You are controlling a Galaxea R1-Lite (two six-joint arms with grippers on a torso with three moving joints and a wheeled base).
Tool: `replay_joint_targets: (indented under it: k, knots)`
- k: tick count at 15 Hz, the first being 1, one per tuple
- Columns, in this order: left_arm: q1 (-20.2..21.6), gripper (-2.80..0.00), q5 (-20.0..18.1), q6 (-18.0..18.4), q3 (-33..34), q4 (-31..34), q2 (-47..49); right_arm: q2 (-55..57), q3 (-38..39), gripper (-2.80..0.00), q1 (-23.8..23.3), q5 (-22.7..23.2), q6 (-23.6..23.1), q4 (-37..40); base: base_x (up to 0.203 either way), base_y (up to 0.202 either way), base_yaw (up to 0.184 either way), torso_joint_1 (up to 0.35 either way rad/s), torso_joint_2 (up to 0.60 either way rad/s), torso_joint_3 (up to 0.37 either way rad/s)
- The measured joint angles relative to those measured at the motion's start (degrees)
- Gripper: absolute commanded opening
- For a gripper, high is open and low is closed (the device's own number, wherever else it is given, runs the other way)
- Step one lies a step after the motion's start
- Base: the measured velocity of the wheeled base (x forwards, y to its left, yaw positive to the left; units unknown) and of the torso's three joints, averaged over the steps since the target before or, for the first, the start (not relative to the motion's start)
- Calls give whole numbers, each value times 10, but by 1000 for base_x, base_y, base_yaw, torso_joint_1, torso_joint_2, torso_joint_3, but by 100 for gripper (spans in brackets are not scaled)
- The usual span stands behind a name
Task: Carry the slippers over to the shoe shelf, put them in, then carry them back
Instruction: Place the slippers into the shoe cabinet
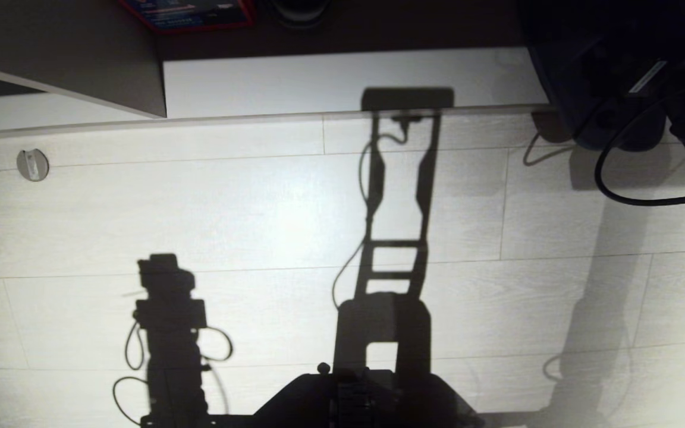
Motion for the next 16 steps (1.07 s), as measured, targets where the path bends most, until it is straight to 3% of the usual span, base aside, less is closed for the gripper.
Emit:
replay_joint_targets:
  k: [16]
  knots:
    - [0,-280,0,0,0,0,0,-110,121,0,7,17,-12,-7,0,0,0,0,0,0]
